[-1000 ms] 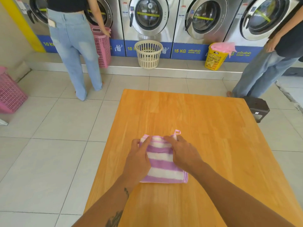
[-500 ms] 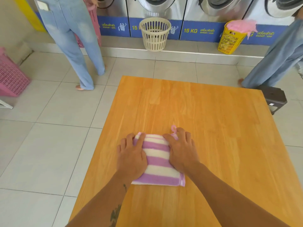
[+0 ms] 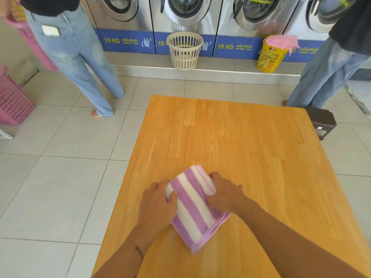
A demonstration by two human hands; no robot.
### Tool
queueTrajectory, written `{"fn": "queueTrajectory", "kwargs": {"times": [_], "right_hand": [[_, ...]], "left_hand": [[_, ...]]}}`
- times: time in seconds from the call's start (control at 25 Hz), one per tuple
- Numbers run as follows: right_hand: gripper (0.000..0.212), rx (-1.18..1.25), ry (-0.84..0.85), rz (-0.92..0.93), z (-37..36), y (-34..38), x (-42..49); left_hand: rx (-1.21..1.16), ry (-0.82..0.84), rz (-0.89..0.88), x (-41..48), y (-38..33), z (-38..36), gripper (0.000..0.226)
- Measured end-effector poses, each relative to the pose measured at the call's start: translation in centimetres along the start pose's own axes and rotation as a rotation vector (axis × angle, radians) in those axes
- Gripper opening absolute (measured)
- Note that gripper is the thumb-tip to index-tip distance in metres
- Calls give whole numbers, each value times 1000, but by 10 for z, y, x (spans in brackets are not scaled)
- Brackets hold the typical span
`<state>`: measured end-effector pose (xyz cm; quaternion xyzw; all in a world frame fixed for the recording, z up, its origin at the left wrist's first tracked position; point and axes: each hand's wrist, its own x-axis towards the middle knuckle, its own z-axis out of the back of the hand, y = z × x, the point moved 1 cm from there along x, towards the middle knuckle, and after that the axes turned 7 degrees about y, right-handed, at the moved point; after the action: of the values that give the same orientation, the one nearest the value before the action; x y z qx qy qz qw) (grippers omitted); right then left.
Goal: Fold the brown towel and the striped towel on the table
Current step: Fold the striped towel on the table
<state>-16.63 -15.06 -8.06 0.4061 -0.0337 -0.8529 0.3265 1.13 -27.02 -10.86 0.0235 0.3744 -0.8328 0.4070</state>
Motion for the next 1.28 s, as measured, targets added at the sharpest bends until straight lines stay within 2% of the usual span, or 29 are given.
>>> {"fn": "queueTrajectory", "kwargs": {"times": [0.12,0.2,0.32,0.4,0.44,0.52,0.6,0.72,0.88,0.96,1.08,1.28], "right_hand": [[22,82,-112,45,-27,-8,-31],[16,199,-168,75,-41,-13,-53],[28,462,-225,54,-46,-30,-89],[40,772,-225,34,-49,-46,-113],[48,940,-233,36,-52,-55,-124],[69,1205,-303,63,-61,-77,-143],[83,1357,-404,65,-69,-100,-159],[78,1460,-542,82,-74,-138,-190],[75,1603,-695,102,-84,-211,-239],[73,1675,-750,74,-91,-255,-270],[53,1758,-705,33,-104,-332,-326],[36,1909,-669,-26,-104,-450,-391]], "left_hand": [[79,158,-96,-11,0,-4,59],[27,231,-180,-15,-9,-2,58],[-136,185,-292,-28,-26,-2,59],[-324,107,-221,-34,-39,-8,61],[-408,124,-174,-37,-46,-14,63],[-488,290,-150,-49,-67,-35,63],[-577,471,-133,-65,-89,-59,61],[-701,604,-65,-87,-129,-92,40],[-881,908,-22,-137,-196,-140,36],[-865,937,-100,-163,-231,-168,48],[-691,917,-237,-195,-278,-225,63],[-495,1182,-250,-231,-362,-286,58]]}}
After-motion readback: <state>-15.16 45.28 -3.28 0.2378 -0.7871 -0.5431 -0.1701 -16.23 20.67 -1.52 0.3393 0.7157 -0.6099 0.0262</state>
